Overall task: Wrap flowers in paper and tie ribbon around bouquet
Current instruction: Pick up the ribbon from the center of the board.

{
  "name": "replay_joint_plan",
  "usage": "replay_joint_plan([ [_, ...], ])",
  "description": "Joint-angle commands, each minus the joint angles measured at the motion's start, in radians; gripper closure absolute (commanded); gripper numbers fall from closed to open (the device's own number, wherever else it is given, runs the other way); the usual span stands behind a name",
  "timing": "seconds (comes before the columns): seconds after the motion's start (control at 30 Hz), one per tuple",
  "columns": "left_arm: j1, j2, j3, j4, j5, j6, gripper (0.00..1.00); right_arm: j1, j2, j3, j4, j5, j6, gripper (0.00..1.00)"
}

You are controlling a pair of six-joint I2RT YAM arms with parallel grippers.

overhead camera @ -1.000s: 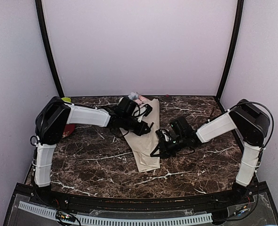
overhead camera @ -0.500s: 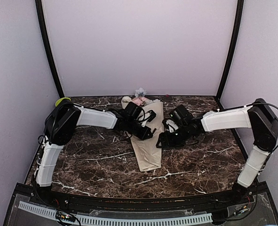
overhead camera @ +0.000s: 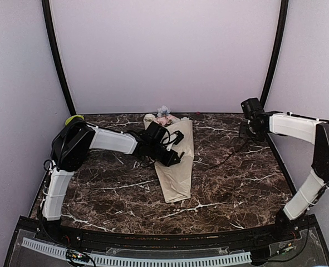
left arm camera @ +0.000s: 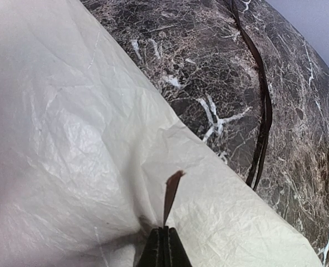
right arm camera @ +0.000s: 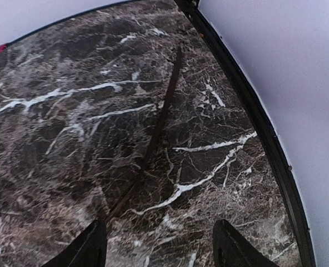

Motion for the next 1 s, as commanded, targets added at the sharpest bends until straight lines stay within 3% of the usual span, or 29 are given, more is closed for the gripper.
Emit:
replay_joint_plan([
  [0.0, -0.005, -0.019, -0.047, -0.111, -0.016, 0.021, 1.0, -0.052, 0.137, 0.065, -0.012, -0.079, 0.031, 0.35],
  [0.1, -0.005, -0.02, -0.047, -0.109, -0.003, 0.019, 1.0, -0.084, 0.218, 0.105, -0.017, -0.14, 0.023, 0.31],
  [0.43, -0.005, -0.026, -0.054, -0.114, -0.013, 0.03, 1.0, -0.157, 0.39, 0.169, 0.0, -0.229, 0.004, 0.33],
  [0.6, -0.005, -0.028, -0.051, -0.121, -0.02, 0.036, 1.0, -0.197, 0.43, 0.163, 0.024, -0.354, -0.036, 0.51],
  [0.83, -0.005, -0.032, -0.051, -0.131, -0.035, 0.043, 1.0, -0.262, 0.384, 0.097, 0.104, -0.522, -0.049, 1.0],
  [0.97, -0.005, -0.042, -0.056, -0.135, -0.038, 0.05, 1.0, -0.277, 0.332, 0.125, 0.091, -0.55, -0.093, 1.0],
])
